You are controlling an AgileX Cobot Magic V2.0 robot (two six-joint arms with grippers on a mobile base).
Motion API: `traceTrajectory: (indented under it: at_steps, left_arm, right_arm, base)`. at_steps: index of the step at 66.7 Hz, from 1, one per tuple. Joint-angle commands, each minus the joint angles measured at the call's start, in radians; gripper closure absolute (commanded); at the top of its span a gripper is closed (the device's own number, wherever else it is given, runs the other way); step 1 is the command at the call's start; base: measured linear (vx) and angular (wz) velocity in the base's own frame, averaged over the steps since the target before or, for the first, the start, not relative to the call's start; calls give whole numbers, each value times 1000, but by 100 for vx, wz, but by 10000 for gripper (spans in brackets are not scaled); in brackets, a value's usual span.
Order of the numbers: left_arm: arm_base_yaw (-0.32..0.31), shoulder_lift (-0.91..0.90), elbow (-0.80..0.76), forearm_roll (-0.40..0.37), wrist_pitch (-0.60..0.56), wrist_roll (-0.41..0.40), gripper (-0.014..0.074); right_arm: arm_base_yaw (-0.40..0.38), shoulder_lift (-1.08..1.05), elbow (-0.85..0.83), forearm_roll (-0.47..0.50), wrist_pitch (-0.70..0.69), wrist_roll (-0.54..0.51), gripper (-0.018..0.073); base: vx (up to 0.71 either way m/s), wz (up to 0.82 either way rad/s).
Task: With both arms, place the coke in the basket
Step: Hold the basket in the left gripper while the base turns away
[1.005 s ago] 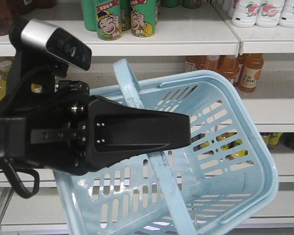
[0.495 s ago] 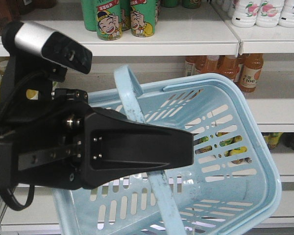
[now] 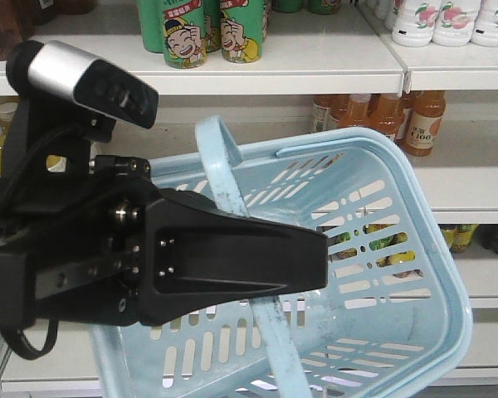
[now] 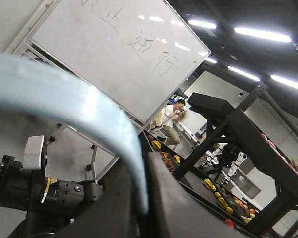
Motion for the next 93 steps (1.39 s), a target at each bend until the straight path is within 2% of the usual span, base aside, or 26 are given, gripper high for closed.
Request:
traceTrajectory:
  at_steps: [1,40,93]
  left_arm:
    - [-6,-29,-33,-89,-187,9,603]
    - [-6,-29,-33,-89,-187,9,603]
    - [-6,-29,-33,-89,-187,9,603]
  right_arm:
    - [-7,-18,11,-7,-70,-8,564]
    - [-7,-18,11,-7,-70,-8,564]
    - [-7,-18,11,-7,-71,-8,564]
  base:
    - [0,0]
    - [-2,-11]
    - [-3,-46]
